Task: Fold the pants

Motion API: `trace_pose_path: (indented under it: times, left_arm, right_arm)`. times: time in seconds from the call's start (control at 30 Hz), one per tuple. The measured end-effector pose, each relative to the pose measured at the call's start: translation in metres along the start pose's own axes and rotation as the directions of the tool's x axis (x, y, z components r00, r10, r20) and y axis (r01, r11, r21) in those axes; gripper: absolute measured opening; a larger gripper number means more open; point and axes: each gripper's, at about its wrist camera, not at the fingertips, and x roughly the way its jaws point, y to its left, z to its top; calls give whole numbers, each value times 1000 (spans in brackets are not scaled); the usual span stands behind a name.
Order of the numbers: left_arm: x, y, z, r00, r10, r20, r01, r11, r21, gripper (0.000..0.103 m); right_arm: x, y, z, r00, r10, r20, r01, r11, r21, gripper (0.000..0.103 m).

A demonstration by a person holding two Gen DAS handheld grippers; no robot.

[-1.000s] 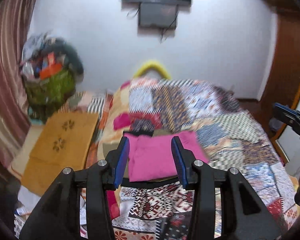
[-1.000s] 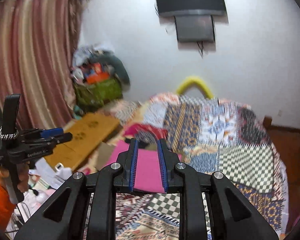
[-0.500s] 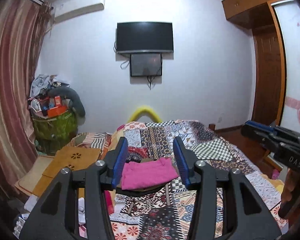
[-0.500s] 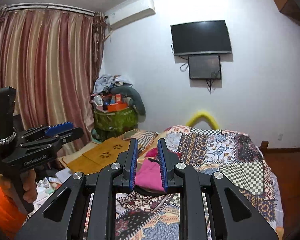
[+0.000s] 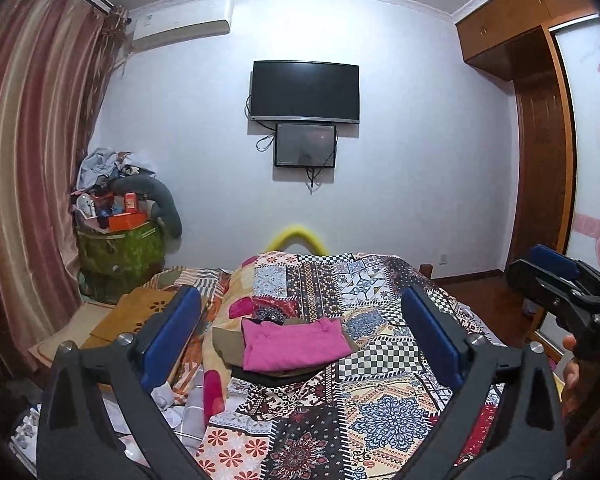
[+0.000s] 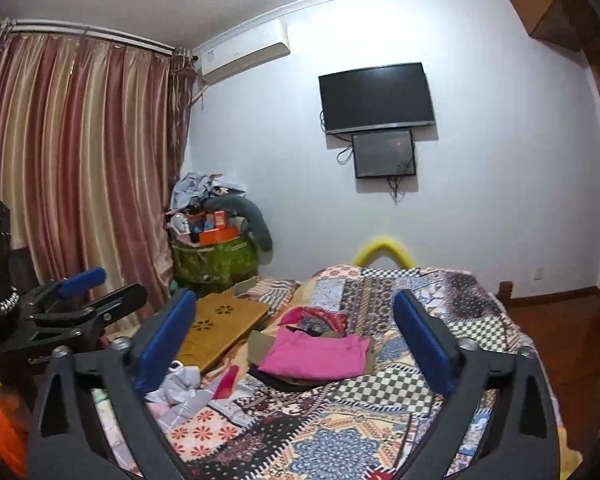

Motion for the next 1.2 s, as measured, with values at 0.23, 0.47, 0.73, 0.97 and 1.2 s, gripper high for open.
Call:
trace_pose_path:
  times: [0.23,0.47,0.73,0.97,1.2]
  left_arm:
    - [-5,2,0,1000,-2,6,2,1000,-3,103]
    - [-6,1,-2,1000,-2,2,2,1000,-2,103]
    - [-3,1,-4,1000,-4,-3,4,1000,-1,103]
    - [-1,1,-4,1000,-3,-5,3,1000,-4,103]
    - [2,1,-6,1000,-11,-11,11,1000,4,103]
  right_arm:
    - [-6,4,-4,1000,-25,3,25,1000,-5,102]
    - [-10,5,-11,999,-37,-6,37,999,-13,102]
    - [-12,5,-13,999,-43,-17,43,999,-11,102]
    - [-12,3,-10,999,-47,-21,47,999,-6,103]
    - [-14,2,-10,998,-49,-24,49,999,-4,103]
